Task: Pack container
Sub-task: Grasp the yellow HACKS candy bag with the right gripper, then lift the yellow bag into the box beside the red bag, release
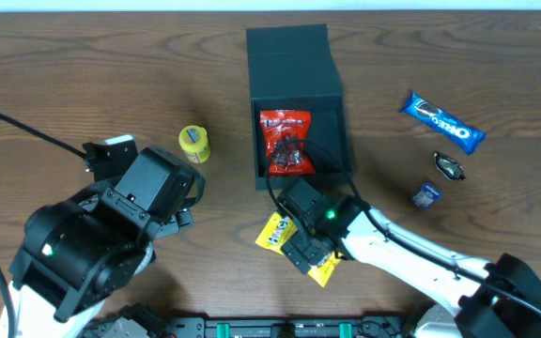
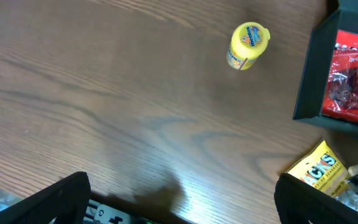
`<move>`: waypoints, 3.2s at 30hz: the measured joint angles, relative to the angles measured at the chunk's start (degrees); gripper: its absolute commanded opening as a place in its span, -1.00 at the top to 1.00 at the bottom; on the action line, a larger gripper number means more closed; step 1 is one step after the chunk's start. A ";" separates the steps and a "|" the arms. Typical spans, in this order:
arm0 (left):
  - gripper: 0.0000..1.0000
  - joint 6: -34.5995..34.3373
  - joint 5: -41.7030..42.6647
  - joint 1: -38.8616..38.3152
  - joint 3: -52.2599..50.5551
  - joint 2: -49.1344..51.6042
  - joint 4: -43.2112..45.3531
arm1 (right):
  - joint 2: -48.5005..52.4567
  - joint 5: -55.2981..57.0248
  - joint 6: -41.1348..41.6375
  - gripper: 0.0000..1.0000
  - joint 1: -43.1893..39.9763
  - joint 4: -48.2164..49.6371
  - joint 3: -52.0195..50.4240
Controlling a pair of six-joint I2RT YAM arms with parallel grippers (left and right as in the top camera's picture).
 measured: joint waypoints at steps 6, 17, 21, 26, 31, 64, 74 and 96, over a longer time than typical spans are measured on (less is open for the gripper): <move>-0.90 -0.17 0.02 0.00 0.00 0.00 0.00 | 0.00 -0.74 -0.26 -0.98 0.00 2.58 -0.44; -0.90 -0.17 0.02 0.00 0.00 0.00 0.00 | 1.55 -2.21 -0.61 -0.25 0.00 2.80 -0.44; -0.91 -0.17 0.02 0.00 0.00 0.00 0.00 | 1.55 -2.23 -0.72 0.04 -0.02 2.80 -0.44; -0.91 -0.17 0.02 0.00 0.00 0.00 0.00 | 1.55 -2.23 -0.70 0.05 -0.02 2.78 -0.44; -0.90 -0.17 0.02 0.00 0.00 0.00 0.00 | 1.55 -2.23 -0.70 0.12 -0.02 2.78 -0.44; -0.90 -0.17 0.07 0.00 -0.04 -0.04 0.00 | 1.44 7.45 20.55 0.97 -6.78 -16.06 34.21; -0.91 -0.17 0.50 0.00 -0.04 -0.11 0.33 | 7.19 1.70 22.53 0.98 -22.67 -8.70 34.23; -0.91 -0.17 0.72 0.00 -0.04 -0.11 0.57 | 23.10 2.14 21.33 0.97 -22.08 -5.31 34.23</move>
